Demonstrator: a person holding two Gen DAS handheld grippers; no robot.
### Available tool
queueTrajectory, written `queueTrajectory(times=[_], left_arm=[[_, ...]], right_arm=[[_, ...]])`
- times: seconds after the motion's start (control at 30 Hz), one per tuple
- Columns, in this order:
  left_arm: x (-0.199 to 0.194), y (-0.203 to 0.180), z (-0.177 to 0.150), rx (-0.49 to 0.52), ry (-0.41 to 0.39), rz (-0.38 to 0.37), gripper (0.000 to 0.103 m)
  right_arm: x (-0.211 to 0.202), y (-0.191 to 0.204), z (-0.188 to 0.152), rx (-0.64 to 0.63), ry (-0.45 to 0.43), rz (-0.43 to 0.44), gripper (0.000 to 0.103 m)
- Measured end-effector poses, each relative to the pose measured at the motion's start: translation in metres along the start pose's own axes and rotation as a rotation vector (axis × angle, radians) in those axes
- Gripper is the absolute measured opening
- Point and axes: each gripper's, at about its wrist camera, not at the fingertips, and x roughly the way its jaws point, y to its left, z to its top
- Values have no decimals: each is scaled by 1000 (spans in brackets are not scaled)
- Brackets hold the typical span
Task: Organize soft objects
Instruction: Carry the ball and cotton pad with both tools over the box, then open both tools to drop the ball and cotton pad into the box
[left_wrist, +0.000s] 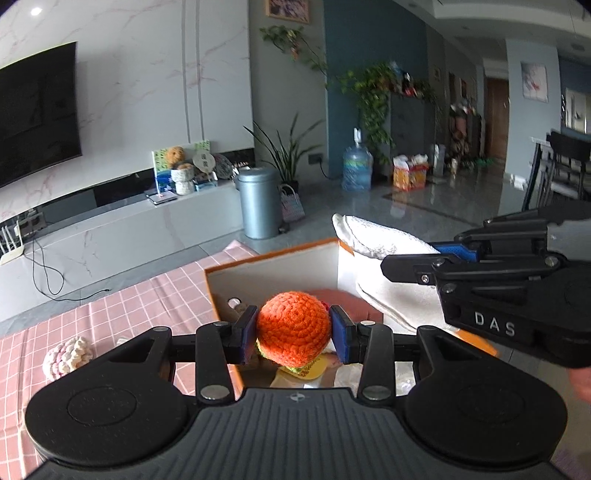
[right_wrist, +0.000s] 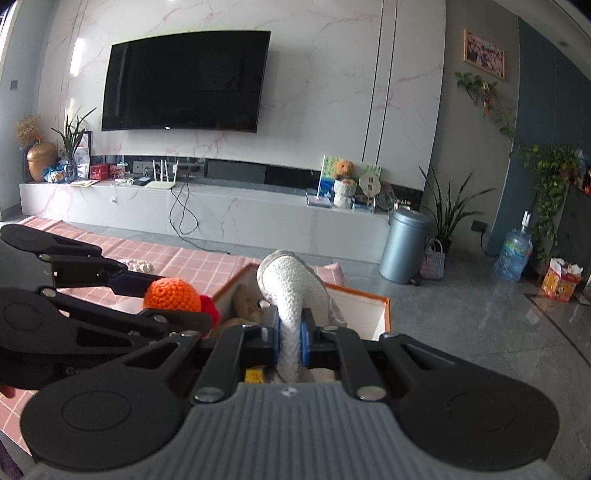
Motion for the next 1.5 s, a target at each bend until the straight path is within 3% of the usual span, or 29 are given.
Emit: queueTrajectory(times=[0.33, 0.87, 1.23, 1.4, 1.5], left_arm=[[33, -12, -15, 63, 116, -48, 46], [62, -26, -32, 184, 257, -75, 46], [76, -24, -36, 185, 357, -100, 49], [76, -21, -35, 172, 363, -98, 64], [73, -18, -34, 152, 355, -102, 67]], right_arm=[[36, -19, -27, 38, 149, -20, 9], [69, -28, -41, 134, 317, 89, 11], [79, -26, -45, 181, 407, 144, 32], [76, -26, -42, 170, 404, 143, 37], [72, -27, -39, 163, 391, 145, 42]])
